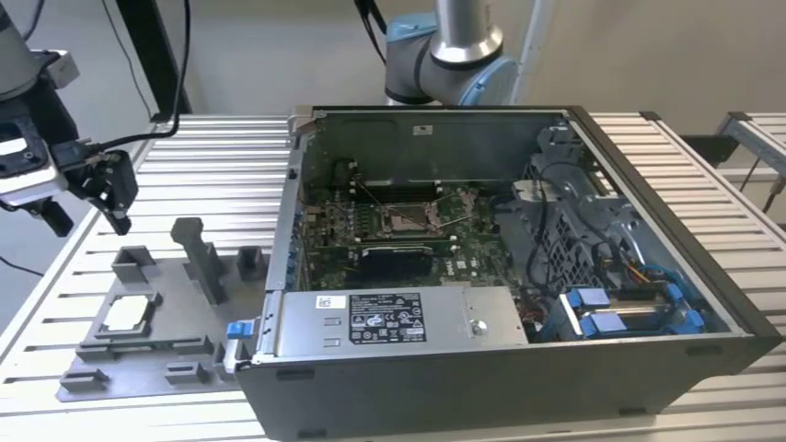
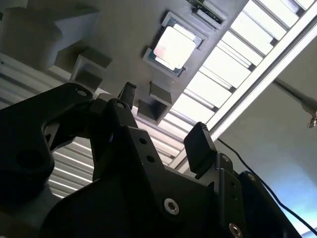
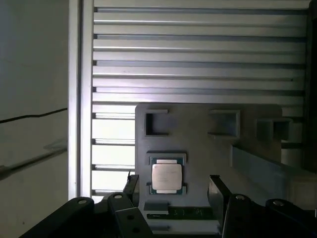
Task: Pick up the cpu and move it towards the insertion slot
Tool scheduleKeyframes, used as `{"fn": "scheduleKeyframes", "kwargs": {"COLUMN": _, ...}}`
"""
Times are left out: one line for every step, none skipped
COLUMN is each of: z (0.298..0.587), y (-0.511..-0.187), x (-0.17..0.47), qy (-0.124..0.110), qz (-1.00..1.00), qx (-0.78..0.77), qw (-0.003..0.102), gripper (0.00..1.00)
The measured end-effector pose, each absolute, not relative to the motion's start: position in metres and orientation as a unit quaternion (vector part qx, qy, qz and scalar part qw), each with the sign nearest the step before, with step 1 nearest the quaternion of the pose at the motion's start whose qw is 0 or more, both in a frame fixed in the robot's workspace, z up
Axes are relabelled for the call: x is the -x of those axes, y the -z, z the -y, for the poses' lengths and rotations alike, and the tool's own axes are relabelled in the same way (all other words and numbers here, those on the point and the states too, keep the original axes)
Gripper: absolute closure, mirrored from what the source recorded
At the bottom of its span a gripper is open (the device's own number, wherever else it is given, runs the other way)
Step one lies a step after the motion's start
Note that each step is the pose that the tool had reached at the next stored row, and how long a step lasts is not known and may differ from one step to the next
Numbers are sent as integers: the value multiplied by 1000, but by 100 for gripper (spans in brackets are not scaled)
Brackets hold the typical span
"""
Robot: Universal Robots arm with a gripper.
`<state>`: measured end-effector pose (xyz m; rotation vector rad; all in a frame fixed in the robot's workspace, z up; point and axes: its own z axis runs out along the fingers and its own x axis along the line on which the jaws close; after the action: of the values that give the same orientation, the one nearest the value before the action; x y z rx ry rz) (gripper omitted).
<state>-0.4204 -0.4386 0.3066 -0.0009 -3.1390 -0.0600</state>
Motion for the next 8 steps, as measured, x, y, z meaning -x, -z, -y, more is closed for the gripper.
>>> {"fn": "scheduleKeyframes", "kwargs": {"z": 439, "y": -305, "x": 421, "qy": 19, "qz": 1000, "qx": 1, "qw": 1, "gripper": 0}}
{"fn": "scheduleKeyframes", "kwargs": {"z": 439, "y": -303, "x": 421, "qy": 19, "qz": 1000, "qx": 1, "qw": 1, "gripper": 0}}
{"fn": "scheduleKeyframes", "kwargs": {"z": 439, "y": -302, "x": 421, "qy": 19, "qz": 1000, "qx": 1, "qw": 1, "gripper": 0}}
{"fn": "scheduleKeyframes", "kwargs": {"z": 439, "y": -300, "x": 421, "qy": 19, "qz": 1000, "qx": 2, "qw": 1, "gripper": 0}}
{"fn": "scheduleKeyframes", "kwargs": {"z": 440, "y": -299, "x": 421, "qy": 19, "qz": 1000, "qx": 2, "qw": 1, "gripper": 0}}
{"fn": "scheduleKeyframes", "kwargs": {"z": 441, "y": -297, "x": 422, "qy": 19, "qz": 1000, "qx": 2, "qw": 1, "gripper": 0}}
{"fn": "scheduleKeyframes", "kwargs": {"z": 442, "y": -296, "x": 422, "qy": 19, "qz": 1000, "qx": 2, "qw": 1, "gripper": 0}}
{"fn": "scheduleKeyframes", "kwargs": {"z": 444, "y": -294, "x": 422, "qy": 19, "qz": 1000, "qx": 2, "qw": 1, "gripper": 0}}
